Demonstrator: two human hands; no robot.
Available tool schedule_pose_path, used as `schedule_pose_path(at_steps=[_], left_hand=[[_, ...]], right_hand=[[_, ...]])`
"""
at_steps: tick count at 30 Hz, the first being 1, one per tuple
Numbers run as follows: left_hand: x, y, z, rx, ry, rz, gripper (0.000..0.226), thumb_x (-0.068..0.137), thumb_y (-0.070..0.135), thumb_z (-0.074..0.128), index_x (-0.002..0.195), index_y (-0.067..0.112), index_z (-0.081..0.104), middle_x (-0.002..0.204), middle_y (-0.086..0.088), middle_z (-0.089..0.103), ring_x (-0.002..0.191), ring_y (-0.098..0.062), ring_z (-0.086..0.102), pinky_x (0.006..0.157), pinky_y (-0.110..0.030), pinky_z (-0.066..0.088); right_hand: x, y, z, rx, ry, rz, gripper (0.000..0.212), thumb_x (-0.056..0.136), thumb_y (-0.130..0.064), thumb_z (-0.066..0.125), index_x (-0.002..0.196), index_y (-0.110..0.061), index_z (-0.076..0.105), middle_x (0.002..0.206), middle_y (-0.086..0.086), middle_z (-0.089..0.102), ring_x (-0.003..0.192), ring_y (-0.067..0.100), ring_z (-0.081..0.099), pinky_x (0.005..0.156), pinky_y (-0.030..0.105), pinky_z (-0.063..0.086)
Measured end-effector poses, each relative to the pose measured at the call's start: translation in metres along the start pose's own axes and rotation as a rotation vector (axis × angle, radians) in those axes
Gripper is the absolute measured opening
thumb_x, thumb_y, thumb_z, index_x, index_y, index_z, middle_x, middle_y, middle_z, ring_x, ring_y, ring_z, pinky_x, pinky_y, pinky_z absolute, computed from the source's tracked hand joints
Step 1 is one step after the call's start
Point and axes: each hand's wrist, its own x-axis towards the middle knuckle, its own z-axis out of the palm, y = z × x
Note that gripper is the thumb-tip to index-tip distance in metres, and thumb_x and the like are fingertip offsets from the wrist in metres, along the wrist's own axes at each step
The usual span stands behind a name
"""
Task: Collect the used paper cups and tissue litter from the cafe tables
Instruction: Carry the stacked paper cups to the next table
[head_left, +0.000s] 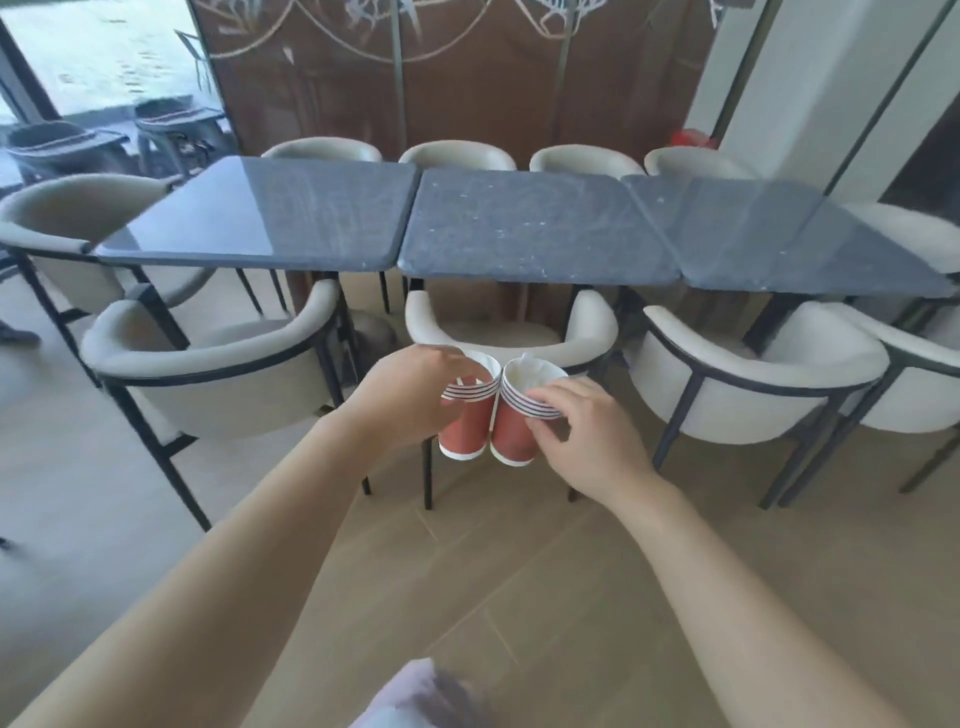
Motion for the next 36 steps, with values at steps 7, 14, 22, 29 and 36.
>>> schedule_pose_path(at_steps=[7,14,22,29,36], left_hand=[[0.16,0.071,0.07,-0.043,-0.085,0.153,0.041,0.077,0.011,0.054,0.108,0.035,0.064,0.103,0.009,0.065,0.097,-0.018,0.06,0.079,-0.037,0.051],[0.347,0.193,0.148,-0.135,-0.013,0.519,0.037,0.077,0.003,0.052,0.105,0.024,0.065,0.105,0.006,0.066,0.094,-0.009,0.056,0.084,-0.009,0.037],[0.501,0.338,0.249,-0.267,-0.119,0.792,0.04,0.079,0.004,0.058,0.111,0.027,0.063,0.109,0.003,0.068,0.097,-0.022,0.063,0.071,-0.03,0.052],[0.61,0.482,0.348,-0.296,-0.143,0.905,0.035,0.084,0.012,0.053,0.105,0.039,0.049,0.116,0.02,0.045,0.09,-0.004,0.052,0.059,-0.018,0.039],[0.719,0.636,0.414,-0.339,-0.108,0.934,0.036,0.074,0.015,0.041,0.103,0.036,0.05,0.107,0.015,0.053,0.087,-0.006,0.052,0.054,-0.025,0.05]], right_hand=[[0.031,0.146,-0.051,-0.067,0.058,0.116,0.021,0.081,-0.015,0.064,0.101,-0.019,0.067,0.093,-0.003,0.066,0.09,0.017,0.054,0.069,0.028,0.046],[0.047,0.319,-0.149,-0.256,0.169,0.348,0.021,0.08,-0.013,0.064,0.101,-0.017,0.067,0.096,-0.002,0.067,0.094,0.021,0.055,0.076,0.028,0.043],[0.016,0.483,-0.235,-0.304,0.355,0.618,0.025,0.077,-0.01,0.068,0.101,-0.017,0.068,0.098,-0.004,0.068,0.093,0.016,0.055,0.075,0.009,0.03],[-0.019,0.642,-0.318,-0.344,0.37,0.682,0.025,0.077,-0.009,0.069,0.1,-0.019,0.067,0.097,-0.007,0.066,0.092,0.015,0.056,0.074,0.019,0.041],[-0.042,0.802,-0.435,-0.332,0.337,0.7,0.023,0.08,-0.01,0.066,0.101,-0.019,0.067,0.1,-0.007,0.065,0.094,0.017,0.059,0.072,0.027,0.048]])
